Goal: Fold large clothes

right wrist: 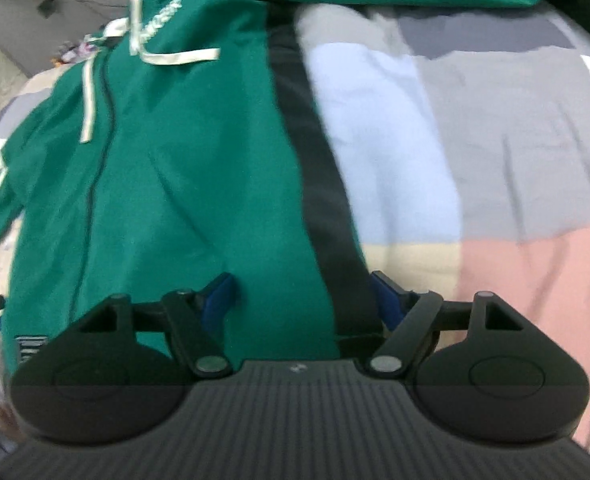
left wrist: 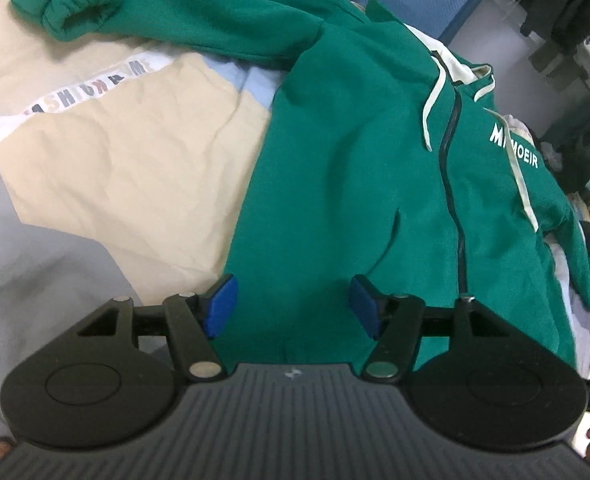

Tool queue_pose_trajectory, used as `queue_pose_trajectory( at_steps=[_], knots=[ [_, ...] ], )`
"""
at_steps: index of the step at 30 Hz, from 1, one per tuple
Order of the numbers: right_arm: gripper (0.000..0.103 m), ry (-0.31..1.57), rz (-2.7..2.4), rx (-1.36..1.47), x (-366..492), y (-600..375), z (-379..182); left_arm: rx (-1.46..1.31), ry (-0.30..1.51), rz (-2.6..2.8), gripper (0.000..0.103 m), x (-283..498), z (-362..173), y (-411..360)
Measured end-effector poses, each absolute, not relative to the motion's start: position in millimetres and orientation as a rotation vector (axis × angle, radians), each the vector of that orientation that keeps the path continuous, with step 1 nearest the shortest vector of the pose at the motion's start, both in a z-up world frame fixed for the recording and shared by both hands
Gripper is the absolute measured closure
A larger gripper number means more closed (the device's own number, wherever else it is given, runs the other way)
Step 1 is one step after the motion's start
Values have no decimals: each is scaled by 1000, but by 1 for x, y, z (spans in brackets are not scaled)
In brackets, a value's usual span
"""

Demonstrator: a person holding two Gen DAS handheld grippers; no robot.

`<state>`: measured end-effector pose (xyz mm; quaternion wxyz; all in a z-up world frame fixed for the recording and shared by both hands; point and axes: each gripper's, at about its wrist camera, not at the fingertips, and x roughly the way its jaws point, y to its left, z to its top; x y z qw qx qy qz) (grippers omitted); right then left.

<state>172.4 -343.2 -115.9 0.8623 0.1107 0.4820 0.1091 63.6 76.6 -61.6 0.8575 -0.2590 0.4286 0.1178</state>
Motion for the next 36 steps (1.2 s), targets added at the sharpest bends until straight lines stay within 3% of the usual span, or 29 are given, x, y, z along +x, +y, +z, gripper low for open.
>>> queue_pose_trajectory(
  at_steps=[9,13,22,25,27,30,34,36],
  knots=[
    [27,913,489,277,163,-322,-95,-516,905,273,34,68,-64,74],
    [27,930,483,218,164,-311,-97,-557,923,282,29,68,-69,79],
    [29,995,345,109,166,-305,-114,-618,906,209,29,65,-72,74],
    [37,1004,316,78,167,-304,-117,-618,893,172,29,65,-71,67],
    [54,1005,309,75,168,-306,-118,-650,884,164,29,62,-73,68],
    [72,982,307,20,165,-302,-114,-658,872,152,29,62,-76,70],
    [88,949,304,-39,160,-295,-107,-624,868,144,29,64,-83,65],
    [89,924,275,-73,159,-294,-105,-617,864,142,34,62,-83,64]
  ],
)
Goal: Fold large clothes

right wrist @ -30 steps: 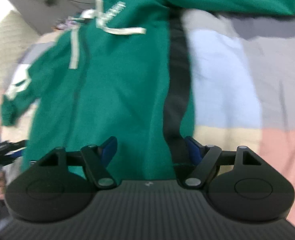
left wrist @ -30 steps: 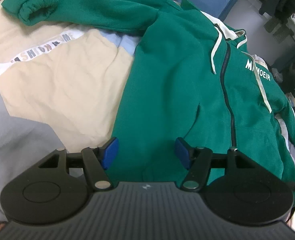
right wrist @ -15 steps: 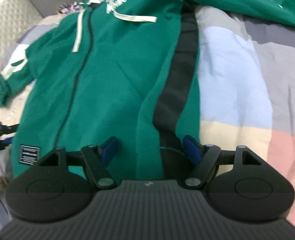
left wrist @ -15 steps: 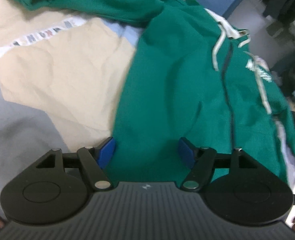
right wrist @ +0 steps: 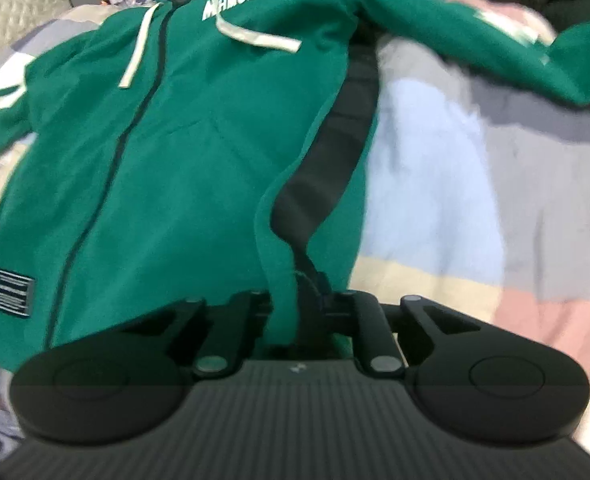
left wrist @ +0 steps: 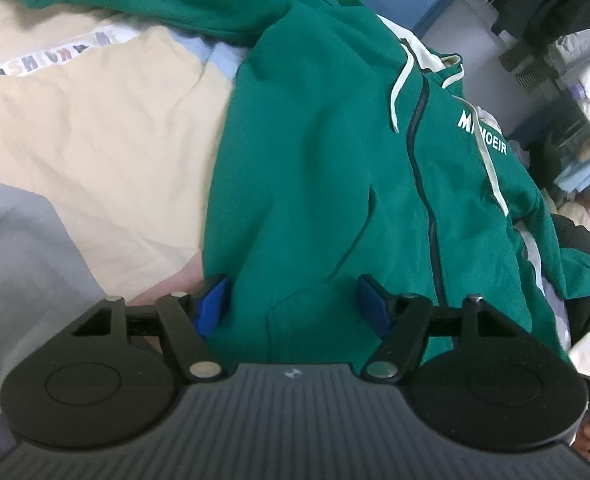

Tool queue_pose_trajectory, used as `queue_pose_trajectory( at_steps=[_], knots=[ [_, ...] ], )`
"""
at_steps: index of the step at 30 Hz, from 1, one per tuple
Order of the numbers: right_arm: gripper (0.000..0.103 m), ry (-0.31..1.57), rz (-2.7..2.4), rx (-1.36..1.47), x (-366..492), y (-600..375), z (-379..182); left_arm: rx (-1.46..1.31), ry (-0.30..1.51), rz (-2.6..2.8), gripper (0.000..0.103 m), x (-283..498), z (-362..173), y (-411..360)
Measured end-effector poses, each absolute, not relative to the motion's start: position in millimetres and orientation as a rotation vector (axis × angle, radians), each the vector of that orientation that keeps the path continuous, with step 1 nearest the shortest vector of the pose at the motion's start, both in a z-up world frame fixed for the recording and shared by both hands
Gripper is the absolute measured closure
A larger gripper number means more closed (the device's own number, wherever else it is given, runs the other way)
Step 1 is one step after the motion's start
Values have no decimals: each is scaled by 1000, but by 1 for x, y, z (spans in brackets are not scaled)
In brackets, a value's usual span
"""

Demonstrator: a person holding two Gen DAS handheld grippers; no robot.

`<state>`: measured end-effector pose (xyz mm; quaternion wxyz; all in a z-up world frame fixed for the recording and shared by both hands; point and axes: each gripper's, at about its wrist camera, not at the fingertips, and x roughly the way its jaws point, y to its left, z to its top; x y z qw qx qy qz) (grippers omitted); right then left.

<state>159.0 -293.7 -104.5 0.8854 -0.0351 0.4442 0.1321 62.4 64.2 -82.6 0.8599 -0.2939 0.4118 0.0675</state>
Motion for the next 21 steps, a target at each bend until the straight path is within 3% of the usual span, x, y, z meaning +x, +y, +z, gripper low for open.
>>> queue_pose_trajectory(
  at_steps=[5,8,21],
  knots=[
    [89,870,255,-10,150,-310,-90,-601,860,126,74,57,-75,62],
    [90,831,258,-46,141,-305,-76,-593,848,96,90,51,-63,62],
    [91,786,431,-143,95,-293,7,-519,899,26,94,15,21,92]
  ],
)
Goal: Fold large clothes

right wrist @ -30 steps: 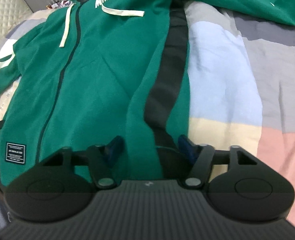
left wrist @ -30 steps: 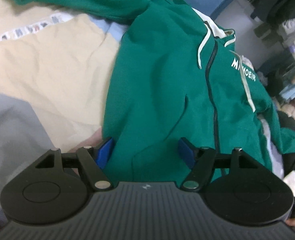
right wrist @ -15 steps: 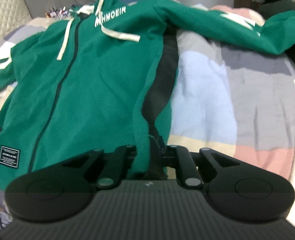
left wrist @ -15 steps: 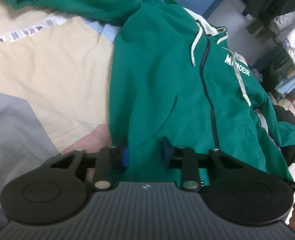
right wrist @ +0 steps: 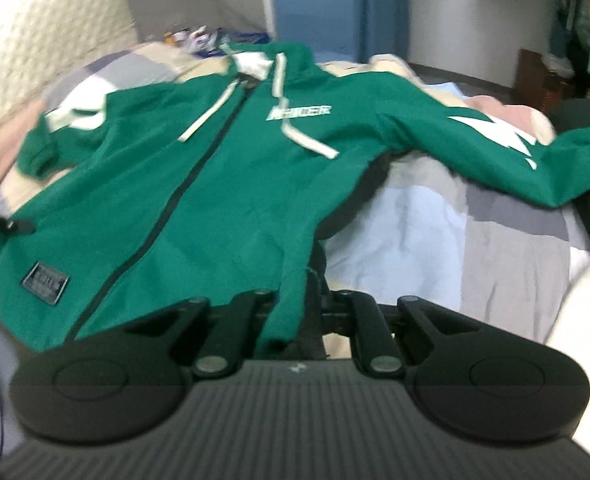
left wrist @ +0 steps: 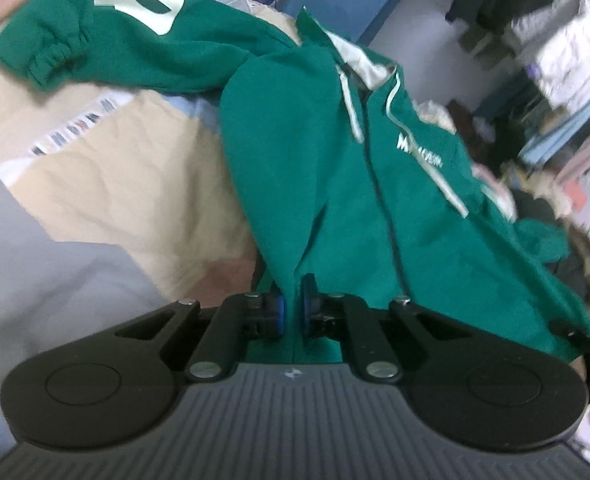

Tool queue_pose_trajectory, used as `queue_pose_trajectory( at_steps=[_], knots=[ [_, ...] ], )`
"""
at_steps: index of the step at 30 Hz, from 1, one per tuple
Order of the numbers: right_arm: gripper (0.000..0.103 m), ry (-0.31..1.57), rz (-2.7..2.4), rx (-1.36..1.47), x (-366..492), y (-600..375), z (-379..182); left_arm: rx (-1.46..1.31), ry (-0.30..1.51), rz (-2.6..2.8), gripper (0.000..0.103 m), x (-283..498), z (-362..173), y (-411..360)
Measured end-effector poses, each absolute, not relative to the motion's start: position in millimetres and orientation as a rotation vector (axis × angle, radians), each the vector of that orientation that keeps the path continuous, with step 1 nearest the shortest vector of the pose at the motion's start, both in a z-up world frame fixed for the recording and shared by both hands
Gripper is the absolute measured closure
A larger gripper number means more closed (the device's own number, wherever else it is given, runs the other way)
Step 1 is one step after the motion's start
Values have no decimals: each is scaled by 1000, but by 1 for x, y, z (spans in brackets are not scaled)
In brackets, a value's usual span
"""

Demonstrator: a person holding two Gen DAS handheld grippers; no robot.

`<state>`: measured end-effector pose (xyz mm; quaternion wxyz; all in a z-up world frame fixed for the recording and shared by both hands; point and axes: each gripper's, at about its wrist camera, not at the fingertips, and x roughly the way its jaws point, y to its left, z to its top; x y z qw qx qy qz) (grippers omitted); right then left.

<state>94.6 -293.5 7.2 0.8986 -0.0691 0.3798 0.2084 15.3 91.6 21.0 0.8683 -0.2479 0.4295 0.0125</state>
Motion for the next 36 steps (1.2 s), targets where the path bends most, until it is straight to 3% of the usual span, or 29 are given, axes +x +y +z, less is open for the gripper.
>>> queue_pose_trajectory(
  at_steps=[8,11,12,14,17,27,36],
  knots=[
    [90,1008,410,-226,92,-274,-36,-360,1050,92,94,21,2,69],
    [85,1019,384,-178,100,-275,-32,-360,1053,94,90,26,2,68],
    [80,1021,373,-148,102,-277,-29,-361,1055,97,83,27,3,69],
    [69,1023,344,-92,106,-281,-23,-363,1062,116,39,26,6,72],
    [58,1001,334,-75,106,-279,-10,-330,1003,143,37,25,18,67],
    [58,818,346,47,116,-231,28,-253,770,120,35,49,75,26],
    [58,689,338,65,136,-191,-8,-182,678,91,35,73,68,-30]
  ],
)
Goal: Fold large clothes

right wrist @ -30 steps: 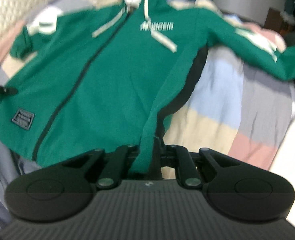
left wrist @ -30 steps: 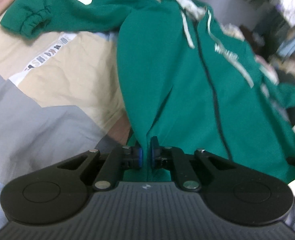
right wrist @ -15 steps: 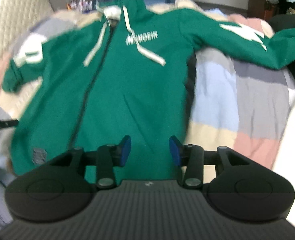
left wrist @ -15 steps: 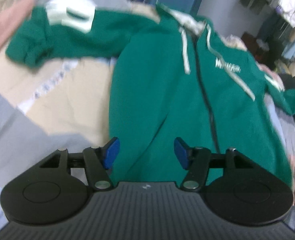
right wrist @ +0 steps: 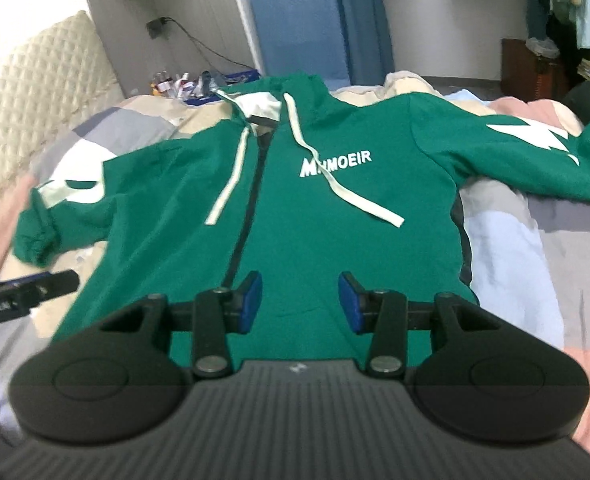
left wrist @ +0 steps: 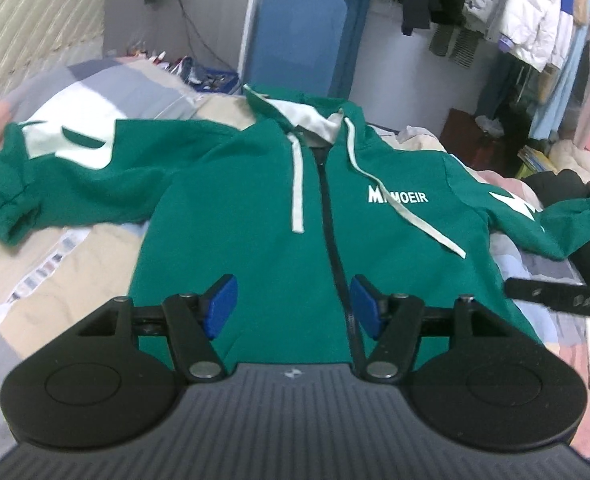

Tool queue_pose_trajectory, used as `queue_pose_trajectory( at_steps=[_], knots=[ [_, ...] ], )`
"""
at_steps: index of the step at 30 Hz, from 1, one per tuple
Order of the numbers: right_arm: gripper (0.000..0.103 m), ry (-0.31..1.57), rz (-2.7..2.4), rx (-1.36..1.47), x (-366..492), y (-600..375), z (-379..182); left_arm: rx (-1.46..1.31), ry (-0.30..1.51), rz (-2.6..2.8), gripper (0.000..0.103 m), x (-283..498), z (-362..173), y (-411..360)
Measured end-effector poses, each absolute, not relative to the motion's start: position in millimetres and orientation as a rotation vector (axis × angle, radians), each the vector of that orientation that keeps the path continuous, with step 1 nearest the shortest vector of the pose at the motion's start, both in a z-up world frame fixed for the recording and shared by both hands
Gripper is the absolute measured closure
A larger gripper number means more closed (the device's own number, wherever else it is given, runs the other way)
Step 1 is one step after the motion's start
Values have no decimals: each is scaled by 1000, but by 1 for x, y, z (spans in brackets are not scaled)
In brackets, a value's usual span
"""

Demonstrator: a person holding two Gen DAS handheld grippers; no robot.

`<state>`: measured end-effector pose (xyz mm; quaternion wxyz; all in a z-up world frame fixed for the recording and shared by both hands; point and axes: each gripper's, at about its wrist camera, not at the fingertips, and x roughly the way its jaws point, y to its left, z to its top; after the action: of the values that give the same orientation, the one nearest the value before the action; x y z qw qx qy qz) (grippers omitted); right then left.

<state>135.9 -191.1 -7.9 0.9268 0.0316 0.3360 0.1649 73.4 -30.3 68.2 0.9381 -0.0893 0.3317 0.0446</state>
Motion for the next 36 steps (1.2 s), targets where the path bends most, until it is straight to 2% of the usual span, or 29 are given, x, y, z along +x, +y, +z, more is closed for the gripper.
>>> queue_pose_trajectory(
  at_steps=[11,13,14,15,22,29,36],
  knots=[
    [58,560,249,146,153,-215,-51,-122,717,64,35,118,1,-39],
    [46,559,218,211,166,-234,-50,-111,738,63,35,122,-11,-36],
    [36,558,197,240,174,-244,-49,-108,742,63,35,123,-15,-34],
    [32,553,171,267,182,-256,-47,-112,747,60,35,124,-18,-32],
    [32,489,-40,328,247,-360,-47,-136,787,34,35,129,-37,-30],
    [30,422,-229,573,297,-485,-82,-119,814,38,35,144,-52,-39],
    [30,397,-320,531,351,-534,-96,-62,850,109,35,184,-69,-50]
  ],
)
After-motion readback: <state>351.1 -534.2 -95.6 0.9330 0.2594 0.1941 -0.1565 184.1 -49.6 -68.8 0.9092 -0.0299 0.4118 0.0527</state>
